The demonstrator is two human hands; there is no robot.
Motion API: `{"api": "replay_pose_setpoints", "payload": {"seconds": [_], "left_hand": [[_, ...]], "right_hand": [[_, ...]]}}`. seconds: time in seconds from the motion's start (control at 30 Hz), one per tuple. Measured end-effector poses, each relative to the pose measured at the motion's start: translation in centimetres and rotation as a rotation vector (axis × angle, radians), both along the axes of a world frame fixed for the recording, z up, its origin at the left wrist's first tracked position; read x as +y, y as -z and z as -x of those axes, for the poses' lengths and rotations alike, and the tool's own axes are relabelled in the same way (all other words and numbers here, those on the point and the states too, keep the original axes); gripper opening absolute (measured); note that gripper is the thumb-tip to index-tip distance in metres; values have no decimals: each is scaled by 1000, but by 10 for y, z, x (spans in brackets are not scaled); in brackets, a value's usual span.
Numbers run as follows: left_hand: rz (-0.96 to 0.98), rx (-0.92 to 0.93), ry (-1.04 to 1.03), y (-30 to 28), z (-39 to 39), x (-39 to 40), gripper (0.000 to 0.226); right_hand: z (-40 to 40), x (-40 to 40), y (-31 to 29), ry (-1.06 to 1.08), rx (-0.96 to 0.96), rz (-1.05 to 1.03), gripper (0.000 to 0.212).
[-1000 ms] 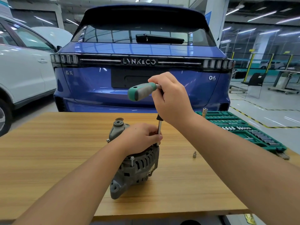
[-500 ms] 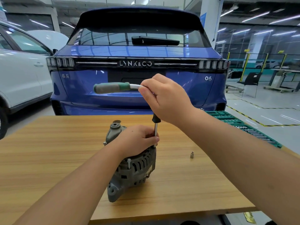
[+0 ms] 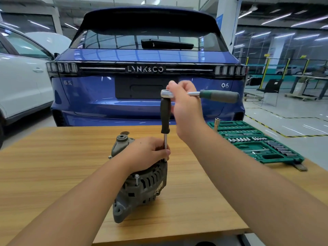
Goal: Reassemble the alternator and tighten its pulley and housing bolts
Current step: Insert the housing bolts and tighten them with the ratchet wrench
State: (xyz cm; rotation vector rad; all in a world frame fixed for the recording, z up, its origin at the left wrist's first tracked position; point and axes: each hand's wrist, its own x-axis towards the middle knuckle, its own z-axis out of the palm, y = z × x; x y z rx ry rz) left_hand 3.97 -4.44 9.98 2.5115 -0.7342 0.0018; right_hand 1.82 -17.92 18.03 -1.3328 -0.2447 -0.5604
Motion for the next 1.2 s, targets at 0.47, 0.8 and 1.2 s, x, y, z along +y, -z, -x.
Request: {"api": "replay_pose_setpoints", "payload": {"seconds": [0.47, 0.8, 1.2], "left_hand": [[12, 6, -16, 0, 1, 0, 19], [25, -6, -5, -2, 6, 0, 19], [9, -20, 0, -4, 8, 0, 27]], "right_hand": [[2, -6, 4, 355, -502, 1019, 30], [11, -11, -9, 308, -482, 1209, 39], [8, -3, -49, -298, 515, 303, 19]]}}
